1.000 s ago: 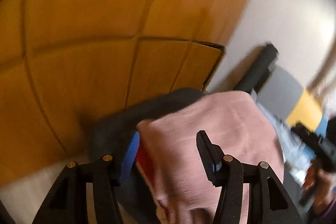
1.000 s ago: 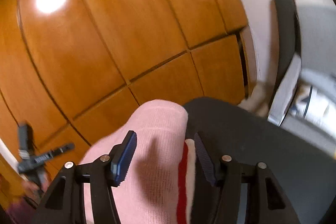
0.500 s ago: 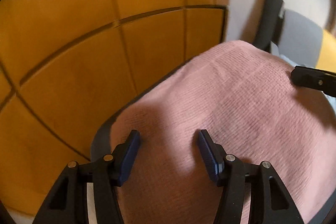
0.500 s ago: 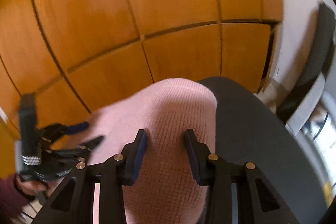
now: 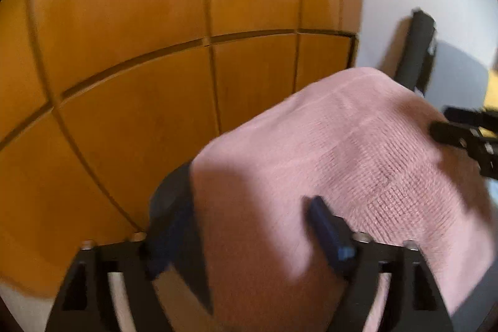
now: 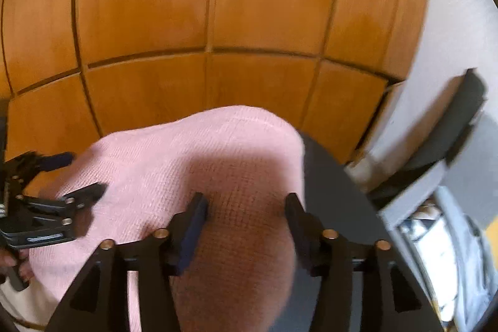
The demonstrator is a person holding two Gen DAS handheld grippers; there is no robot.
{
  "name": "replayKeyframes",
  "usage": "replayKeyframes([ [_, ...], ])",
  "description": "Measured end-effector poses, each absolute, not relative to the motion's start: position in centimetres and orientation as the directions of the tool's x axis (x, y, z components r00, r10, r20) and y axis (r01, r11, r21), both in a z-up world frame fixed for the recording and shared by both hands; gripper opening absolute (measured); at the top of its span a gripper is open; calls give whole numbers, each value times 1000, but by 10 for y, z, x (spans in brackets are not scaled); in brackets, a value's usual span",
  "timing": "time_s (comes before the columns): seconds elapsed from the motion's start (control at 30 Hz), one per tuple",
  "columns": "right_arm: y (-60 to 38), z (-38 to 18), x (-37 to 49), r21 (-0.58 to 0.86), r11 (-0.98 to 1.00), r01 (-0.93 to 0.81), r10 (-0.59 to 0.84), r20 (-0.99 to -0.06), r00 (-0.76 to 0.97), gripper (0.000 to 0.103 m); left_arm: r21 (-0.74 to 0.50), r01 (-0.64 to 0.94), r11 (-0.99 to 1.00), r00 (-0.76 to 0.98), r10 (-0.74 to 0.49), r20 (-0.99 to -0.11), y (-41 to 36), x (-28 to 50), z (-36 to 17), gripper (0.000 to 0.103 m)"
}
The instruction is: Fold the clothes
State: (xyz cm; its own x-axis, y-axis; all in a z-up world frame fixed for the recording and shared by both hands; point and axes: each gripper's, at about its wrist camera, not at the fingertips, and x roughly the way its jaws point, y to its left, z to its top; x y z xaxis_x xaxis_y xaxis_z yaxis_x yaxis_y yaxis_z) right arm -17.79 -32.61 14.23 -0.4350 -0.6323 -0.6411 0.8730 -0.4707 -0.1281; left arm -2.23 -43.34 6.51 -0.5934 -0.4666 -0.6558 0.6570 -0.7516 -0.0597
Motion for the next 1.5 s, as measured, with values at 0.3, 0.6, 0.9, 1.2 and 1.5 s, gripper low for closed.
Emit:
replayKeyframes([
  [0.3, -194, 128, -90, -66, -620, 781, -660, -494, -566, 88, -73, 696, -714, -613, -538, -578, -342, 52, 61, 103],
  [0.6, -142, 16, -42, 28, -720, 694, -544, -644, -538, 88, 64, 684, -727, -519, -547, -657, -255, 63, -19, 103],
  [0.9, -160, -7, -25, -51, -692, 720, -527, -647, -552, 88, 66, 693, -718, -475, -523, -708, -242, 73, -47, 103],
  [1.2, -161, -7, -2, -96, -677, 730, -542, -606, -583, 88, 17, 723, -691, -466, -506, -726, -250, 82, -43, 103],
  [1.5, -158, -7, -7, -72, -687, 723, -546, -604, -580, 88, 51, 703, -710, -476, -522, -707, -244, 83, -37, 103],
])
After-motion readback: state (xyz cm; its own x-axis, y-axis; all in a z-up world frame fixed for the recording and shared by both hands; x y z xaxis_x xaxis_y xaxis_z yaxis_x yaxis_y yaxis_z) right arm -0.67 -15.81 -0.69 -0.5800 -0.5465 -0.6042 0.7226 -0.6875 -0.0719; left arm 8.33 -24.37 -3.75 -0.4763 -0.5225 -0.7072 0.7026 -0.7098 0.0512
